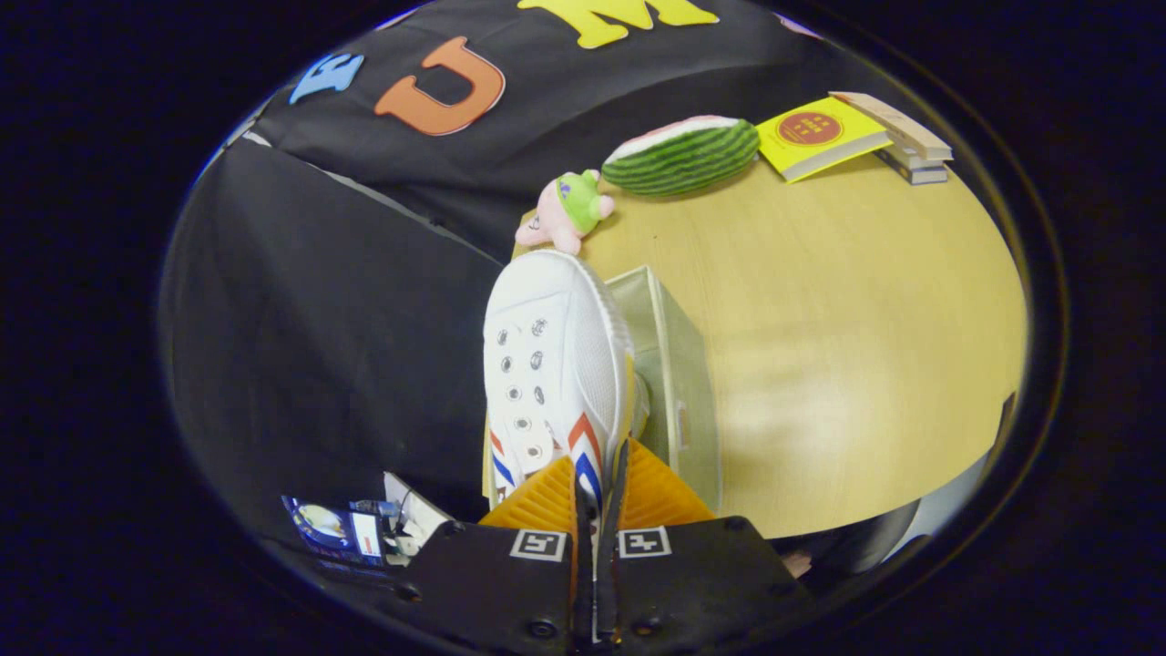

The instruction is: Open the storage box then place both shoes into the box .Put the left shoe in first, then the right shoe, with the right side of both shoes facing outward in a uniform manner.

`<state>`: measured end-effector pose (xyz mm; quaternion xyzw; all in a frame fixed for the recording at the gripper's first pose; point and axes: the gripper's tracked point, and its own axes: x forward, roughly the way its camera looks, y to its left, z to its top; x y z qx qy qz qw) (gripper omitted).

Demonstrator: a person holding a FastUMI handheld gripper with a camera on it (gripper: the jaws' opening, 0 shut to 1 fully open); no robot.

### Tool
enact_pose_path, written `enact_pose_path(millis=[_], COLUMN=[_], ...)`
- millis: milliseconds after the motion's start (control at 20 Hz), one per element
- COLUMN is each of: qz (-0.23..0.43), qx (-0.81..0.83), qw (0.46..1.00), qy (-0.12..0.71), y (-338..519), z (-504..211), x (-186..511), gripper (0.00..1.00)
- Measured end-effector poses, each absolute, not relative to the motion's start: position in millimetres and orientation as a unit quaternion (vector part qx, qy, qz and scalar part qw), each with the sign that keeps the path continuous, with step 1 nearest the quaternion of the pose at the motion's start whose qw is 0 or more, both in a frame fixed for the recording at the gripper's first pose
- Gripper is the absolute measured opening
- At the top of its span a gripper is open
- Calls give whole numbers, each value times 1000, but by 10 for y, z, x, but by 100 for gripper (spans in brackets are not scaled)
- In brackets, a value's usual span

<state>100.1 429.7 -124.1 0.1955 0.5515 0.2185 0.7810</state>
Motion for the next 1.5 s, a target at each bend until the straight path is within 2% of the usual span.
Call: enact_pose_path(millis=[350, 450, 500, 550, 600, 650, 800, 900, 1050, 1400, 1500], qz=[200, 204, 210, 219, 223, 228, 237, 241, 237, 206, 185], qx=[185, 191, 192, 193, 190, 182, 157, 143, 122, 66, 51], qw=[781, 779, 779, 779, 782, 789, 815, 837, 872, 951, 966], qy=[562, 561, 559, 556, 550, 541, 505, 470, 411, 222, 171], y=[4287, 4308, 4324, 4340, 4332, 4328, 4273, 4203, 4069, 3490, 3228], z=[-1543, -1571, -1560, -1543, -1526, -1496, -1352, -1228, -983, -121, 99], x=[1036, 1002, 988, 959, 961, 968, 1001, 1042, 1137, 1202, 1169], gripper=[8, 16, 27, 34, 47, 47, 76, 88, 91, 92, 100])
